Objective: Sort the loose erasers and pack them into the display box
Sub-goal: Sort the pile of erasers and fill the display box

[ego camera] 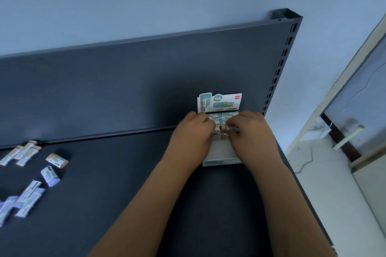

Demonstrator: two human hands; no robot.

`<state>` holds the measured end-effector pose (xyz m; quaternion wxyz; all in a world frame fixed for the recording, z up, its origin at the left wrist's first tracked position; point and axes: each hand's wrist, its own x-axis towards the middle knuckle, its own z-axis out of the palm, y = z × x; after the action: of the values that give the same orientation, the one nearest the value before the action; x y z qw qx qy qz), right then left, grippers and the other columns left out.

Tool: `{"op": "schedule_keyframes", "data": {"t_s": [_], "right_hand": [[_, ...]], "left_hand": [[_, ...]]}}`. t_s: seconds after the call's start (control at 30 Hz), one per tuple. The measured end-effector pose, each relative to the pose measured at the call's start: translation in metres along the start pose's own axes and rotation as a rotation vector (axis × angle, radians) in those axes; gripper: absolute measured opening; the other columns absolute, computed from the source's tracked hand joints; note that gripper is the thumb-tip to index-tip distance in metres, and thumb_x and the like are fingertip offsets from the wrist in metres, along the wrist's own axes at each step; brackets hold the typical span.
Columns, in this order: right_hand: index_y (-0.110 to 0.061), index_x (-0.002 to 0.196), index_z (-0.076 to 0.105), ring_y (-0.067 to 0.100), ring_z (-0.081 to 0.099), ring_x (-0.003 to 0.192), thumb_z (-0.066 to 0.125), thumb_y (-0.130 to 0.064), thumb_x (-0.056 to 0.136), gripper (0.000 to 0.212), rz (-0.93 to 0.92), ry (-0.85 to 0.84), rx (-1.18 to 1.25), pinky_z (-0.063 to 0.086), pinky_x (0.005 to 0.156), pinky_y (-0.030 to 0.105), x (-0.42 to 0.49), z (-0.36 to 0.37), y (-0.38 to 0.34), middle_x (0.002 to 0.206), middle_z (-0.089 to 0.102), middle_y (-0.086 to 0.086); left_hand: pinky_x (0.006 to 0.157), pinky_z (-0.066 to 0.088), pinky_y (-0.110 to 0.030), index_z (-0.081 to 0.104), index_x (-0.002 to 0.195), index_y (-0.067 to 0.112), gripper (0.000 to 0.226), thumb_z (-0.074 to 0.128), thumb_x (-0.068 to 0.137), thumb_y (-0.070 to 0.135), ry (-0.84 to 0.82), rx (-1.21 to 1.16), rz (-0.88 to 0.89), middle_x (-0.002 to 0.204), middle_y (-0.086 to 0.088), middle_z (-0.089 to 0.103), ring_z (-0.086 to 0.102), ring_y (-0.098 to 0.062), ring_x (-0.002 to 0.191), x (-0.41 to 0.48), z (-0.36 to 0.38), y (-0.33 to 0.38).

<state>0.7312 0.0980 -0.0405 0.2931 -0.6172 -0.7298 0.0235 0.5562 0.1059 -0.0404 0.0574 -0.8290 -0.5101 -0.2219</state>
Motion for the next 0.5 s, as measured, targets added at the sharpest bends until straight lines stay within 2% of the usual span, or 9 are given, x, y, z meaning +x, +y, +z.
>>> {"op": "schedule_keyframes", "data": {"t_s": [0.23,0.4,0.5], "right_hand": [[-0.019,0.091,0.078,0.028,0.056,0.088,0.066,0.003,0.070,0.032,0.020,0.007,0.015,0.050,0.067,0.037,-0.003,0.000,0.002,0.090,0.068,-0.001],[-0.018,0.091,0.077,0.028,0.056,0.090,0.070,0.000,0.072,0.027,0.058,0.025,0.023,0.051,0.069,0.036,-0.005,-0.002,0.002,0.093,0.066,0.002],[-0.018,0.092,0.077,0.029,0.056,0.091,0.070,-0.002,0.073,0.026,0.050,0.009,-0.001,0.052,0.069,0.037,-0.004,-0.004,0.001,0.095,0.065,0.003]], "left_hand": [[0.060,0.047,-0.041,0.059,0.072,0.011,0.012,0.064,0.078,0.003,0.022,-0.017,0.008,0.079,-0.004,0.057,0.048,-0.026,0.074,-0.003,0.001,0.005],[0.056,0.041,-0.034,0.060,0.071,0.014,0.011,0.068,0.075,0.009,0.039,0.068,-0.021,0.078,-0.001,0.058,0.051,-0.026,0.073,-0.003,-0.003,0.008],[0.053,0.039,-0.032,0.059,0.070,0.014,0.013,0.068,0.070,0.004,0.037,0.073,-0.028,0.078,-0.002,0.058,0.051,-0.027,0.072,-0.004,-0.004,0.011]]}}
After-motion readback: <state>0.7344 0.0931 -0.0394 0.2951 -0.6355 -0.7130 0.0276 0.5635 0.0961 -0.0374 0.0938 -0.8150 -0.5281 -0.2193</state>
